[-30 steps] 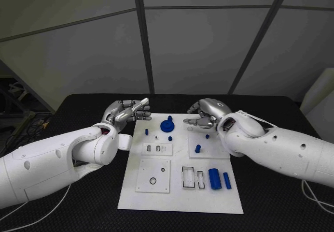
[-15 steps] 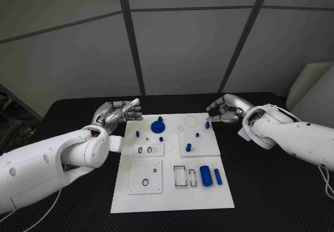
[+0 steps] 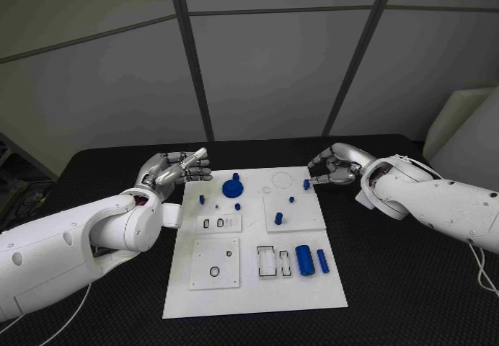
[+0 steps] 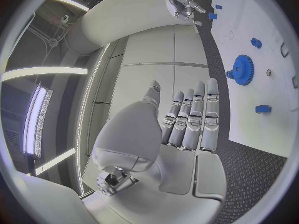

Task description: Assemble the parts on the task board

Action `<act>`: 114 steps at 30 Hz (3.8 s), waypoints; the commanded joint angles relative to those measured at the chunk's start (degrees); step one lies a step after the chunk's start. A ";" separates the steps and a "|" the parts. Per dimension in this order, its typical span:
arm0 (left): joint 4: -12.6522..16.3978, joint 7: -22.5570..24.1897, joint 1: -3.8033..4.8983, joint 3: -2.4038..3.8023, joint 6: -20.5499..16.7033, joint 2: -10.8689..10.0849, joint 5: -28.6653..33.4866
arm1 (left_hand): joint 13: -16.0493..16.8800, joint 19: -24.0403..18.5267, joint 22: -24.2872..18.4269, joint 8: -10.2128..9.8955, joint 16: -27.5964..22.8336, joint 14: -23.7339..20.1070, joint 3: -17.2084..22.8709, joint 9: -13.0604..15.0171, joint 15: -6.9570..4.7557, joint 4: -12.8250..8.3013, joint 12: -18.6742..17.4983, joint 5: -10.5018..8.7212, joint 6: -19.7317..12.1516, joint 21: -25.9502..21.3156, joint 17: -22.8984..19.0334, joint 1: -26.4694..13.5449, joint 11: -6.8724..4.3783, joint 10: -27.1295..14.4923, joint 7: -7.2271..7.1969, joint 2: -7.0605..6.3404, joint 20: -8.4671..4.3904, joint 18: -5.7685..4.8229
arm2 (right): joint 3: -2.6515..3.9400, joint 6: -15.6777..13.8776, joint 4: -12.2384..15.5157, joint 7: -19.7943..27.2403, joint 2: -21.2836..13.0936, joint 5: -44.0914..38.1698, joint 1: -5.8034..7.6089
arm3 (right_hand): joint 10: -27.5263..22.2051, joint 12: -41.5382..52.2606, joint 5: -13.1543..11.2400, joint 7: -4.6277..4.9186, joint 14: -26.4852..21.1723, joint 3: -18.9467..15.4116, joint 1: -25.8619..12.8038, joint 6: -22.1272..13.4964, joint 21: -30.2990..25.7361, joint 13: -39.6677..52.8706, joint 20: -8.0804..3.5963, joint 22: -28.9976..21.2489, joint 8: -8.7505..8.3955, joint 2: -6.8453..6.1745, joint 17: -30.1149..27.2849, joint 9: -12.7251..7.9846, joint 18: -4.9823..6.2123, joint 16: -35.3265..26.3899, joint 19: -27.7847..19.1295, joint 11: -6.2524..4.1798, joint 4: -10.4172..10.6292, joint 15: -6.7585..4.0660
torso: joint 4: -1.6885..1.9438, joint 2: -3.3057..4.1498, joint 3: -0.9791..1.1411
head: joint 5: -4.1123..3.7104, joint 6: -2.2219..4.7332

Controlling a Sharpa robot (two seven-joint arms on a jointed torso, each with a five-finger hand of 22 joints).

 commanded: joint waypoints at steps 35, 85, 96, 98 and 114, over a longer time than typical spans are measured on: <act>-0.65 -0.41 0.02 0.05 1.39 0.06 -0.42 | 0.00 -0.45 -0.05 -0.35 -0.30 -0.28 0.10 -0.02 0.10 -0.41 -0.27 0.08 0.40 -0.19 0.14 0.02 0.11 0.13 0.11 0.57 -0.09 -0.72 | 0.03 3.77 -1.94 0.49 2.23 0.36 -1.41 | 0.93 1.41 3.02 0.63 5.16 0.22 0.75 5.49 0.24 6.63 0.16 10.29 1.43 2.39 11.58 0.79 0.23 0.41 3.43 1.11 0.20 0.54 | -0.02 -0.06 -0.04 | 0.76 -1.03; -0.72 -0.57 0.03 0.05 1.44 0.08 -0.42 | -0.02 -0.45 -0.05 -0.41 -0.34 -0.24 0.08 -0.03 0.11 -0.37 -0.34 0.09 0.36 -0.17 0.19 -0.05 0.15 0.06 0.18 0.66 -0.07 -0.70 | 0.02 3.67 -4.13 -0.18 3.57 -1.13 -1.59 | 1.28 1.96 1.01 0.76 5.28 2.78 2.36 8.07 0.57 7.11 0.24 10.97 1.39 3.72 12.14 0.76 0.08 0.69 3.79 1.22 -0.91 0.65 | -0.04 -0.04 0.01 | 0.83 -1.32; -0.68 -0.56 0.03 0.05 1.40 0.06 -0.42 | -0.02 -0.45 -0.05 -0.41 -0.34 -0.24 0.08 -0.03 0.11 -0.37 -0.34 0.09 0.36 -0.17 0.19 -0.05 0.15 0.06 0.18 0.66 -0.07 -0.70 | 0.02 -0.46 -3.77 1.19 3.49 0.81 -1.61 | 1.83 2.74 1.57 -0.54 5.36 4.16 1.99 11.62 0.96 7.70 -0.36 11.77 2.89 5.14 12.48 1.42 -0.09 0.87 4.21 0.25 -0.72 -0.21 | -0.04 -0.08 0.00 | 0.78 -1.48; -0.68 -0.56 0.03 0.05 1.40 0.07 -0.42 | -0.02 -0.45 -0.05 -0.44 -0.37 -0.22 0.07 -0.04 0.12 -0.38 -0.37 0.10 0.34 -0.16 0.23 -0.07 0.17 0.03 0.21 0.71 -0.05 -0.69 | 0.02 -1.59 -3.66 1.33 3.41 1.68 -1.62 | 1.87 2.80 1.80 -0.70 5.37 4.29 1.93 11.97 0.99 7.75 -0.49 11.84 3.06 5.20 12.51 1.52 -0.10 0.89 4.24 0.11 -0.73 -0.34 | -0.03 -0.09 0.00 | 0.79 -1.48; -0.76 -0.57 0.03 0.05 1.39 -0.22 -0.42 | -0.03 -0.45 -0.05 -0.47 -0.40 -0.19 0.07 -0.04 0.13 -0.38 -0.40 0.11 0.32 -0.15 0.27 -0.07 0.19 0.01 0.24 0.77 -0.04 -0.69 | 0.08 -7.89 6.82 -2.61 0.97 4.09 -1.58 | 1.74 2.51 3.53 -1.12 5.33 4.86 1.23 12.69 1.06 7.59 -0.90 11.98 3.40 5.46 12.31 1.95 -0.14 0.76 4.32 -0.40 -0.53 -0.58 | -0.17 -0.31 -0.08 | 1.10 -1.08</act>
